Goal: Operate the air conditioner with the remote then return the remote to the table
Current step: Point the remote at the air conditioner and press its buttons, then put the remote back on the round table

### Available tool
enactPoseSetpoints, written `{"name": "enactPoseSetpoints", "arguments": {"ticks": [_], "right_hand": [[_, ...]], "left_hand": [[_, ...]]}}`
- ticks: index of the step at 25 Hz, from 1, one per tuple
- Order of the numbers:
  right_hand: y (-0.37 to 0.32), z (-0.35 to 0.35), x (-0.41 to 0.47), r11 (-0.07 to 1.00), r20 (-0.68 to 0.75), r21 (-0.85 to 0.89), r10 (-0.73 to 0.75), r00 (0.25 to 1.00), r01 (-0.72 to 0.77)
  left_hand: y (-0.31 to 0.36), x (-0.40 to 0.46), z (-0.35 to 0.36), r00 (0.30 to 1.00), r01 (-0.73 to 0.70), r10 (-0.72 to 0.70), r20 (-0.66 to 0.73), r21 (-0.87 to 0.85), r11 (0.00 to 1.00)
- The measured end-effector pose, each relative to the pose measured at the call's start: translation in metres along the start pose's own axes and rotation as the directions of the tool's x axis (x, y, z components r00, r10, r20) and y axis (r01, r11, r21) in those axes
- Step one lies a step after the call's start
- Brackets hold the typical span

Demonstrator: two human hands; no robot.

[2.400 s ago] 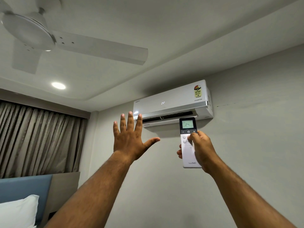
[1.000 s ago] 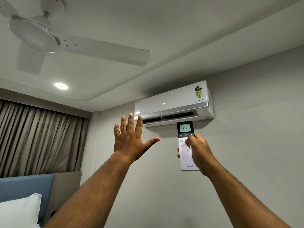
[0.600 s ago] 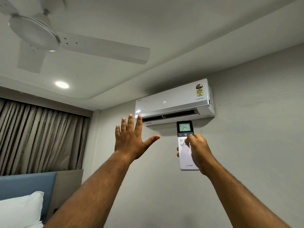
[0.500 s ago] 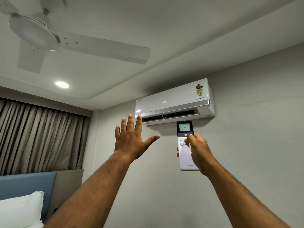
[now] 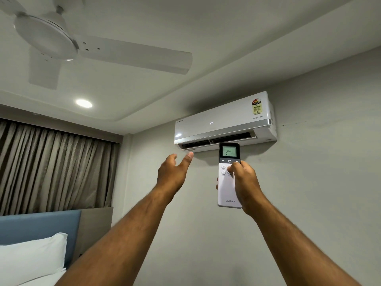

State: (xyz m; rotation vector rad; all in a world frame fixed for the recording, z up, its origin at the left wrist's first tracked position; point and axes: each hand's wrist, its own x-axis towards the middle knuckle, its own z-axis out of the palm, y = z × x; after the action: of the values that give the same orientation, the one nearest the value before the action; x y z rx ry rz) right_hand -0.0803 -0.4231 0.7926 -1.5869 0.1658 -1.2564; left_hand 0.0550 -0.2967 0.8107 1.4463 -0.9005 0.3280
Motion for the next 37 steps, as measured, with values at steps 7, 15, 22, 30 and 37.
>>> {"name": "enactPoseSetpoints", "arguments": {"ticks": [7, 15, 22, 30, 37], "right_hand": [[0.030, 0.090, -0.035, 0.998, 0.176, 0.047, 0.034, 0.984, -0.043], [0.134, 0.207, -0.128, 0.919, 0.474, 0.081, 0.304, 0.826, -0.385], [0.249, 0.254, -0.263, 0.776, 0.602, -0.154, 0.564, 0.565, -0.611], [0.401, 0.231, -0.459, 0.541, 0.580, -0.455, 0.783, 0.226, -0.707], [0.506, 0.162, -0.611, 0.335, 0.398, -0.737, 0.917, 0.024, -0.587]], "left_hand": [[-0.040, -0.049, -0.053, 0.980, 0.147, -0.119, 0.160, -0.179, 0.973], [-0.151, -0.141, -0.149, 0.903, 0.426, -0.428, -0.028, -0.063, 0.903], [-0.266, -0.264, -0.214, 0.626, 0.746, -0.741, -0.244, -0.089, 0.659], [-0.394, -0.476, -0.206, 0.160, 0.948, -0.930, -0.331, -0.212, 0.239], [-0.473, -0.649, -0.159, -0.186, 0.951, -0.924, -0.333, -0.297, -0.085]]}}
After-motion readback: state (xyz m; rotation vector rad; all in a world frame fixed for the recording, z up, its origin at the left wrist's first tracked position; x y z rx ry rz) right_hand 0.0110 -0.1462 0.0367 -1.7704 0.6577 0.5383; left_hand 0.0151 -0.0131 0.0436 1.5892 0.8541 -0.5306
